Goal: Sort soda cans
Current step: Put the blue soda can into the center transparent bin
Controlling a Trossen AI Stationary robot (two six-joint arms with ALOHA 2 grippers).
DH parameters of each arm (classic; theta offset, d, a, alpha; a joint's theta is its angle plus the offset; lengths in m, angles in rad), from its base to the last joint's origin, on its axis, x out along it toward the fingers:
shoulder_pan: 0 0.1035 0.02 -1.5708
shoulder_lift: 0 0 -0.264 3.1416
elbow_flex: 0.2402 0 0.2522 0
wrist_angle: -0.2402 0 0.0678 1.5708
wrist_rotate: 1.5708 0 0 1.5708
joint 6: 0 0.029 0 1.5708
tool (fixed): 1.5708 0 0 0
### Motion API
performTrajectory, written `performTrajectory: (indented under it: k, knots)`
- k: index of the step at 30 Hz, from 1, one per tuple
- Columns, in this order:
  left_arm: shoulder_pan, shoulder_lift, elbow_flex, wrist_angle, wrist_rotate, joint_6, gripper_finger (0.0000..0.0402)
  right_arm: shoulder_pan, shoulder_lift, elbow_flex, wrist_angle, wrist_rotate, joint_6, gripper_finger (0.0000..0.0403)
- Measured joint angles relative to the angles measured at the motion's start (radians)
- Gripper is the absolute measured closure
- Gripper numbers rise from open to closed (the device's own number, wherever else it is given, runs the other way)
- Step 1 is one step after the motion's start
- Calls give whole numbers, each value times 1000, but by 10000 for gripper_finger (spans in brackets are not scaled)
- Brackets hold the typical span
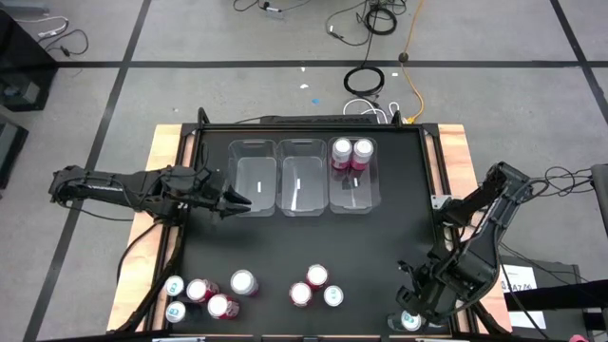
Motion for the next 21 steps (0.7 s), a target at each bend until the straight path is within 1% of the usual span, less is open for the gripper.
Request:
performTrajectory:
  k: [4,10,16,21]
  knots:
    - [-38,0,0,0,-32,7,325,14,21,0,26,-18,14,12]
    - [-68,0,0,0,-41,7,350,27,90,0,66,-110,-3,12]
    - [-74,0,0,0,-42,7,359,31,132,0,161,-110,-28,12]
    - [-73,0,0,0,-42,7,359,30,142,0,177,-110,-36,12]
